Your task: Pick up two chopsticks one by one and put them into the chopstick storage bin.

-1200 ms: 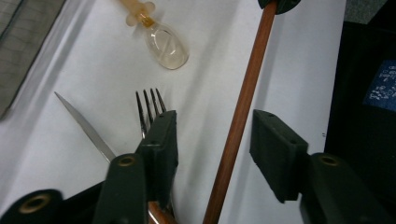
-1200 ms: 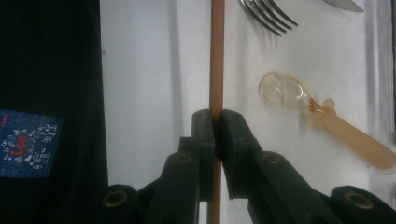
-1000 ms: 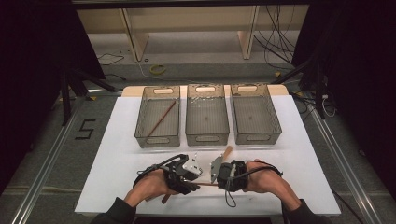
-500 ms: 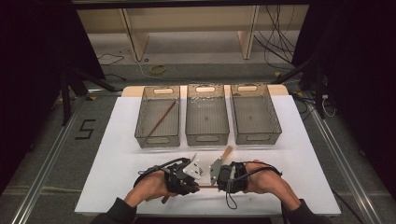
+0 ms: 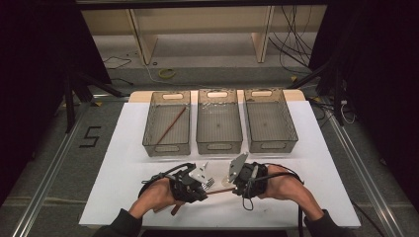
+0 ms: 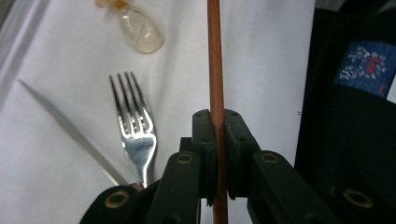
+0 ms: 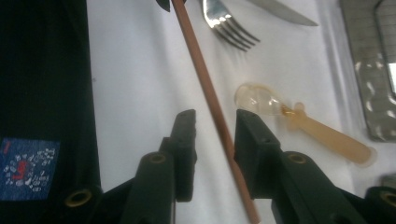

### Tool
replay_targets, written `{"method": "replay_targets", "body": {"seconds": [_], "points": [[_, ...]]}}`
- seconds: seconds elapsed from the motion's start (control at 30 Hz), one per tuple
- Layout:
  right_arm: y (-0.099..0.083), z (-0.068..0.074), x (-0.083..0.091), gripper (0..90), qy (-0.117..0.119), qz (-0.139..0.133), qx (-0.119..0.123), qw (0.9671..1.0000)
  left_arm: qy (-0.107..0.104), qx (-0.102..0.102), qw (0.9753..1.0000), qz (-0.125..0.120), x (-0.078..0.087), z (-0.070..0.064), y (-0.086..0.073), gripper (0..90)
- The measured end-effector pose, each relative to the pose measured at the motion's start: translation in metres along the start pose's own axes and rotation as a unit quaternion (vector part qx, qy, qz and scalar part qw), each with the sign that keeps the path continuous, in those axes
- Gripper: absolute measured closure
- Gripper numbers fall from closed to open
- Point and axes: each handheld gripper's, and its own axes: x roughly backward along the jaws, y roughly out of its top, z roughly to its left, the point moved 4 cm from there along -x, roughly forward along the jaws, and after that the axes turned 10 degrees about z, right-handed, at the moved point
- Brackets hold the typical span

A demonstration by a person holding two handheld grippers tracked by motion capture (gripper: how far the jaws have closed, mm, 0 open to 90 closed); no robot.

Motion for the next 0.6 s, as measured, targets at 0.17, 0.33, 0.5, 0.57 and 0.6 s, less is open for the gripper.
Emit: {"method": "replay_targets", "body": {"seconds": [0.17, 0.33, 0.5, 0.57, 0.6], "points": [[-0.004, -0.005, 0.007, 62.9, 0.0, -0.025, -0.027, 0.9993, 0.016, 0.031, 0.9993, -0.012, 0.009, 0.014, -0.006, 84.3], [-0.007, -0.008, 0.014, 58.6, -0.004, -0.044, -0.045, 0.998, 0.028, 0.073, 0.9963, -0.035, 0.022, 0.03, -0.015, 84.4], [-0.011, -0.009, 0.015, 56.6, -0.002, -0.058, -0.062, 0.9964, 0.044, 0.104, 0.9924, -0.048, 0.034, 0.046, -0.024, 84.4], [-0.015, -0.009, 0.013, 55.1, -0.001, -0.058, -0.068, 0.996, 0.051, 0.115, 0.9907, -0.053, 0.038, 0.052, -0.028, 84.3], [-0.017, -0.01, 0.012, 54.7, -0.001, -0.061, -0.073, 0.9955, 0.052, 0.125, 0.989, -0.059, 0.04, 0.055, -0.029, 84.4]]}}
